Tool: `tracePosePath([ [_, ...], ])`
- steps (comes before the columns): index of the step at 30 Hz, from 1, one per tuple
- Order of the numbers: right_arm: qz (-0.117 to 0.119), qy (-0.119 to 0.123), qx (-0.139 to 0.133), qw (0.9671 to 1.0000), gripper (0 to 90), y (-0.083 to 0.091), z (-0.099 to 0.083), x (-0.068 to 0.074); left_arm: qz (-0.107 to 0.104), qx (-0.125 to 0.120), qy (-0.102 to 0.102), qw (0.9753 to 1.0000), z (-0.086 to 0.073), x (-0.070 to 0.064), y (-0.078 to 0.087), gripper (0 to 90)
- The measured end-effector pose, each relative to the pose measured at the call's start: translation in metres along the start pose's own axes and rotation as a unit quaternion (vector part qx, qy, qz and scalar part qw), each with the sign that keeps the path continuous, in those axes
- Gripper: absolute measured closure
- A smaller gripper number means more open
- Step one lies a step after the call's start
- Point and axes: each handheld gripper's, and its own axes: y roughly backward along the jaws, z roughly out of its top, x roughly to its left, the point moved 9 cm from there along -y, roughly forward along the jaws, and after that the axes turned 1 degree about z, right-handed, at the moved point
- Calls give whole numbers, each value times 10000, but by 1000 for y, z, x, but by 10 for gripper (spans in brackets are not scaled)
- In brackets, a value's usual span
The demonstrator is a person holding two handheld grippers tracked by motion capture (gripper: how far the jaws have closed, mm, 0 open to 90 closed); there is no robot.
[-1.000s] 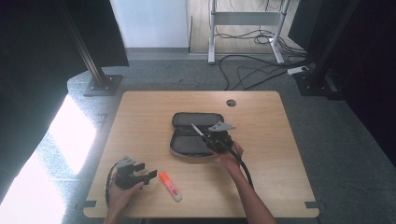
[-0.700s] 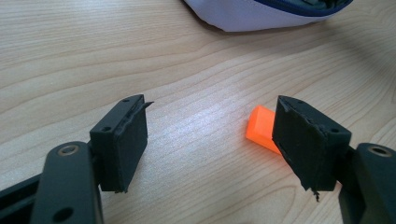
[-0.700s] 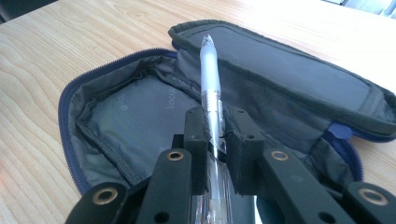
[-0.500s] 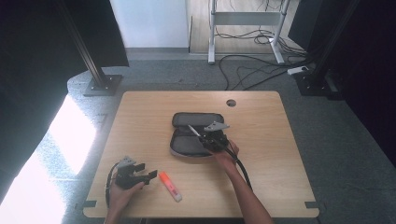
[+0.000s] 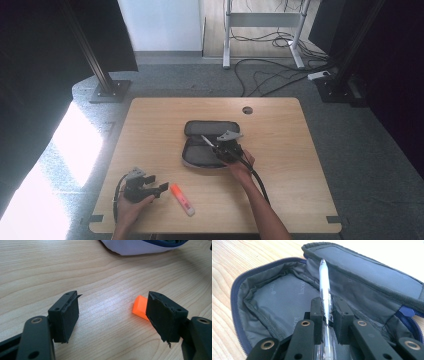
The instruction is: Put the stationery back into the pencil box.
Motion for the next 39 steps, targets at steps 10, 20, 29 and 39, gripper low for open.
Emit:
tracePosePath([
  [10,-22,1,144,9999,771,-6,-6,0,-13,8,5,10000,0,0,0,270],
  [20,41,1,112,9999,693,-2,-6,2,-10,34,-14,10000,-1,0,-1,270],
  [29,186,-363,-196,9990,627,9,-2,8,-4,16,18,10000,-1,1,-1,270],
  [39,163,-353,-360,9986,605,19,-2,12,11,11,7,10000,-1,2,0,270],
])
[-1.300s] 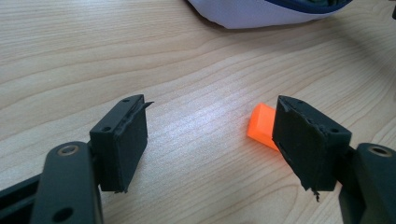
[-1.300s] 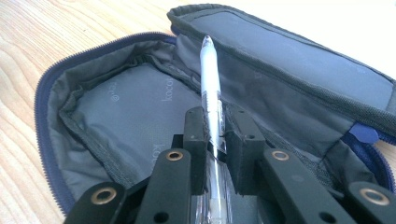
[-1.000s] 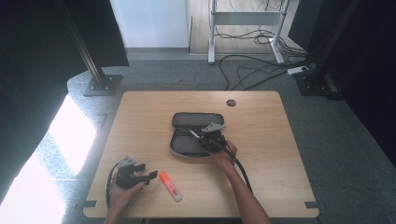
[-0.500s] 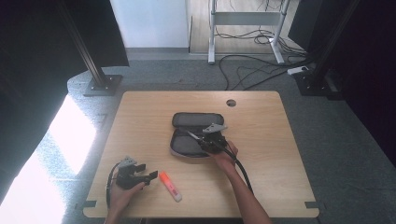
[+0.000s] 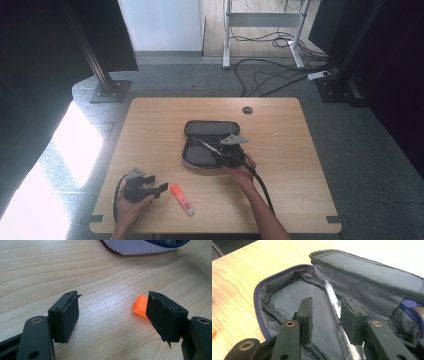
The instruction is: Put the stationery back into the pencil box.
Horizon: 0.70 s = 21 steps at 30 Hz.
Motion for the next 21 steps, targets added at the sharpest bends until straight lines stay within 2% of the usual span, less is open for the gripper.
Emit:
tracePosePath([
  [17,132,81,-6,9999,547,9,-7,14,10,0,28,10000,-1,2,0,270],
  [21,122,-1,-71,9999,532,14,-10,16,13,4,30,10000,-1,2,-1,270],
])
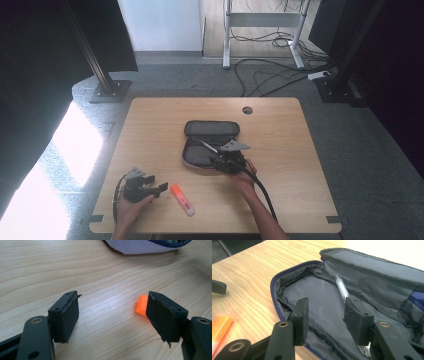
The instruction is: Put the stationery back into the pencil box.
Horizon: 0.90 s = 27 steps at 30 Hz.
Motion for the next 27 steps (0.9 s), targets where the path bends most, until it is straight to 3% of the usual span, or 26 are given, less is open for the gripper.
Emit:
tracePosePath([
  [16,255,-60,-216,9994,515,29,-11,13,3,7,2,10000,0,0,0,270],
  [27,323,-10,-298,9990,512,37,-23,27,9,6,0,10000,0,0,0,271],
])
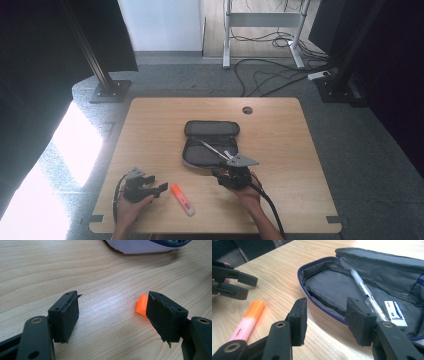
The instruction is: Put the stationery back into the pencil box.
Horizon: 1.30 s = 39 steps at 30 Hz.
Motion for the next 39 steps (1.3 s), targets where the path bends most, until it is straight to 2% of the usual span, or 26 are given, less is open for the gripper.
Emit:
tracePosePath([
  [11,22,-47,-150,9999,515,8,-11,11,3,5,0,10000,0,0,-1,270],
  [22,227,15,-137,9996,514,14,-18,30,-9,-19,-21,10000,1,-1,1,270],
  [39,537,154,30,9984,511,3,-27,63,-11,-31,-26,10000,2,-1,1,270],
])
